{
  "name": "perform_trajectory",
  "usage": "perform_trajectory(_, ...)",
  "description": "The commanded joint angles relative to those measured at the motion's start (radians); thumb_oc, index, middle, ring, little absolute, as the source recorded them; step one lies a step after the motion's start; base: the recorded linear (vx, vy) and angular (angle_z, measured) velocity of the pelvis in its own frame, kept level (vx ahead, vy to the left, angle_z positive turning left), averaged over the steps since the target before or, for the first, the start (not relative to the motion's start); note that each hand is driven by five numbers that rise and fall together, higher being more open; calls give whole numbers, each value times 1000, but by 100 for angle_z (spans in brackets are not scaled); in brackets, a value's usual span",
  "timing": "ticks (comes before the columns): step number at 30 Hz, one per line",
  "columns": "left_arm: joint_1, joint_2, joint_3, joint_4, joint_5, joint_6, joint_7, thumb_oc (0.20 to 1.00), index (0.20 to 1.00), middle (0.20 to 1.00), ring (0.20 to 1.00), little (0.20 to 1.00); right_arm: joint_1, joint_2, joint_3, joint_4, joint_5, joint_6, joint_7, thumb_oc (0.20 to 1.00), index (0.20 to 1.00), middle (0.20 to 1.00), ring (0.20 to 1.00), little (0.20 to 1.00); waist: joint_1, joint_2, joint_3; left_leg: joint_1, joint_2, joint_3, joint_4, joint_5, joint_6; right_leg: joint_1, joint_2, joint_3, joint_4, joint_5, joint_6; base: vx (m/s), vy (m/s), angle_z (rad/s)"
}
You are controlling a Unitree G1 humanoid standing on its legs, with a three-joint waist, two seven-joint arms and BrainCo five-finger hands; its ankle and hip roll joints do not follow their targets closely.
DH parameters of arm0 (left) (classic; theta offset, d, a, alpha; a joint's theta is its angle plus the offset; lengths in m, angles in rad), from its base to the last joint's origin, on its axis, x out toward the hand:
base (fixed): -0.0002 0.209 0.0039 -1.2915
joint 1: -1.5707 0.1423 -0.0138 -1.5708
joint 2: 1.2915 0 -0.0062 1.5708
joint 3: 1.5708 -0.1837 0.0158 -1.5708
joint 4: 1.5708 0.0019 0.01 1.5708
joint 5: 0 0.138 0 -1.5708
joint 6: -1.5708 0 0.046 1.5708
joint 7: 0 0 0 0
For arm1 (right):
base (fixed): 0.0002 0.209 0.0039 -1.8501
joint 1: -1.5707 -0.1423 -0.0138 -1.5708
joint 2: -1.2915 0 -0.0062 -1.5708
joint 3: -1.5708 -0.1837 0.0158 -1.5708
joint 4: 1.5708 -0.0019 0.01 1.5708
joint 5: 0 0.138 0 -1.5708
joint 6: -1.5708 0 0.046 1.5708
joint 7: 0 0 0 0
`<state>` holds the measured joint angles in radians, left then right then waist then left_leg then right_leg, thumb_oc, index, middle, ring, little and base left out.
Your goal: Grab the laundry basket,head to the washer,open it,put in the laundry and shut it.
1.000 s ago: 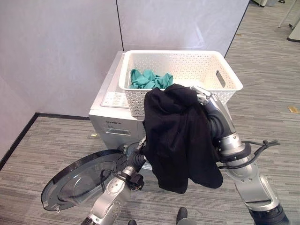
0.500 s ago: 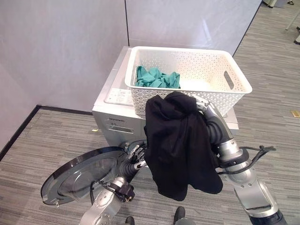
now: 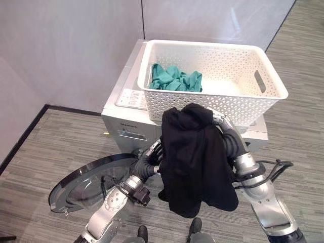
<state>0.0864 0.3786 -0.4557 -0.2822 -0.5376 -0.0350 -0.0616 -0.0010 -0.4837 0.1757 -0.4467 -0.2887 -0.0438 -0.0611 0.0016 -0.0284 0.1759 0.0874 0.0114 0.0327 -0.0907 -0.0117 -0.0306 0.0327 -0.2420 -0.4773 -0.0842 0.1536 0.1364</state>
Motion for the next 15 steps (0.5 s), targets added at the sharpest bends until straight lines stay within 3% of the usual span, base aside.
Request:
perform_trajectory(1,-11,4,-25,-46,15,-16,-20,1000,1000,1000,1000,1000,-59,10,6,-59,56,-25,10,200,200,200,200,200,24,2,-32,42,50,62,3,-96,-1,6,-11,74,133,-170,-3,9,-8,5)
perform_trajectory(7,-51,-18,-92,-12,-105,-1,-12,1000,1000,1000,1000,1000,-116,34,125,-23,186,-19,36,200,200,200,200,200,30,-9,-30,40,55,69,3,-89,-2,0,-2,80,126,-166,-3,0,0,0)
perform_trajectory(15,-15,11,-104,-6,-78,18,-28,1000,1000,1000,1000,1000,-159,20,145,-30,141,-11,36,200,200,200,200,200,41,-10,-9,32,56,63,4,-86,-2,-6,-1,78,123,-161,-3,-8,4,0)
